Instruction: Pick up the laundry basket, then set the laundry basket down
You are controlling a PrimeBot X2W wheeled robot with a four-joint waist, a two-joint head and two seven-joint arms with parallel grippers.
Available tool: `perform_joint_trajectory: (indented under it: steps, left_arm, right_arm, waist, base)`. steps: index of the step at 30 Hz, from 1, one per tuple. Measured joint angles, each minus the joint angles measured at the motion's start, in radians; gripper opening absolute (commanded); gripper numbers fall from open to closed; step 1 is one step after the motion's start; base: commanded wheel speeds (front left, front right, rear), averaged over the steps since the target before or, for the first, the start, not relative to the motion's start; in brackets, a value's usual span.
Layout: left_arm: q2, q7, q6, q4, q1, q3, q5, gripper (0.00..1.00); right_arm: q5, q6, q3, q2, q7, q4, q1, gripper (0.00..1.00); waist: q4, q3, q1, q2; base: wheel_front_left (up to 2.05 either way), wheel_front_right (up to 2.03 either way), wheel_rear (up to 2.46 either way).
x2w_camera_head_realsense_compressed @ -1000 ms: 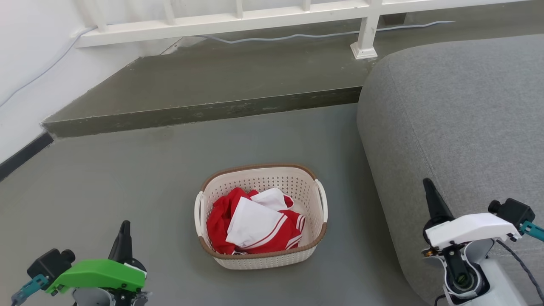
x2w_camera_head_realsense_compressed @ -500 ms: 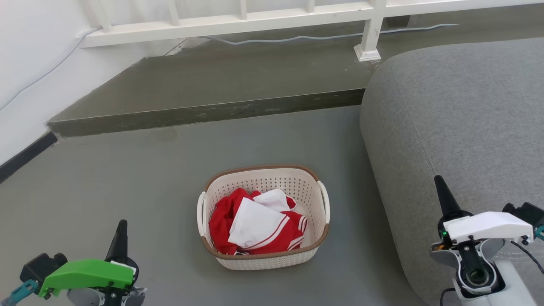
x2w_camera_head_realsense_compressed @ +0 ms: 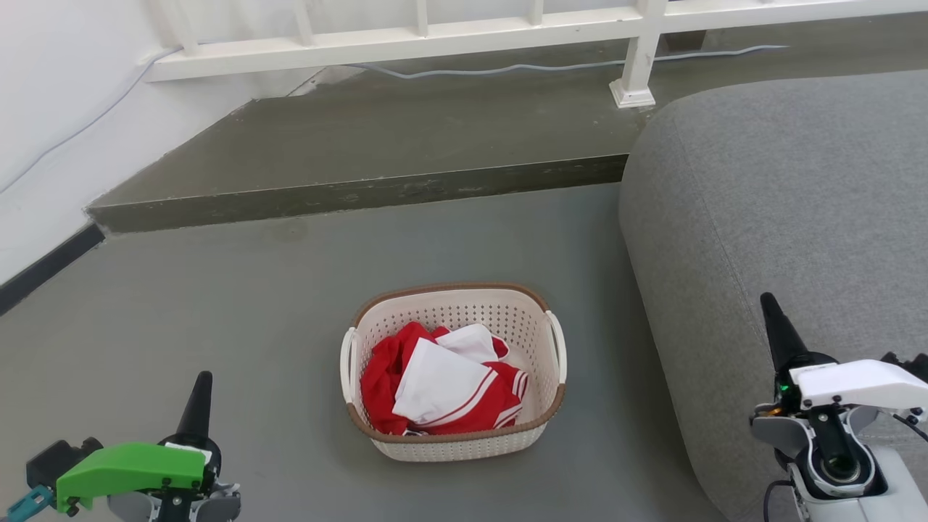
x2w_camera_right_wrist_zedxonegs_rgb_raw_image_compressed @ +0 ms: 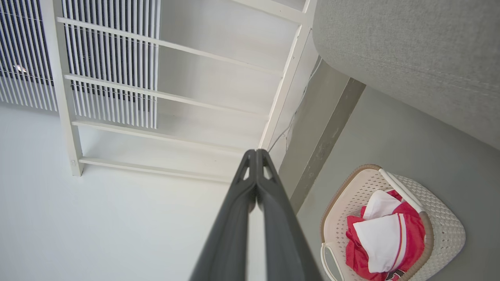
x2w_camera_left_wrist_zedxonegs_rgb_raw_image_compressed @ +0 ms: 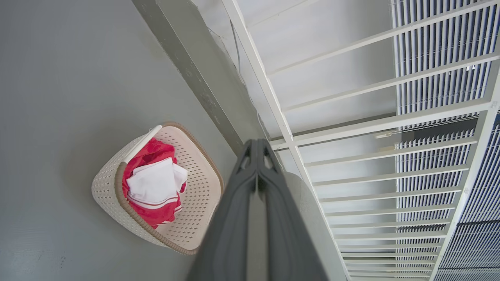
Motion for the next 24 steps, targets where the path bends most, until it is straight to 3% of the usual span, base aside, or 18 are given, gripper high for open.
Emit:
perform_joint_trajectory:
  steps: [24]
  left_arm:
    - [0.001, 0.077, -0.016, -0.020, -0.020, 0.050, -0.280, 0.00]
  right_arm:
    - [0.290, 0.016, -0.101, 0.010, 0.082, -0.026, 0.000, 0.00]
  waist:
    - [0.017, -0.008, 0.0000, 0.0000]
  base:
    - [0.00, 0.00, 0.00]
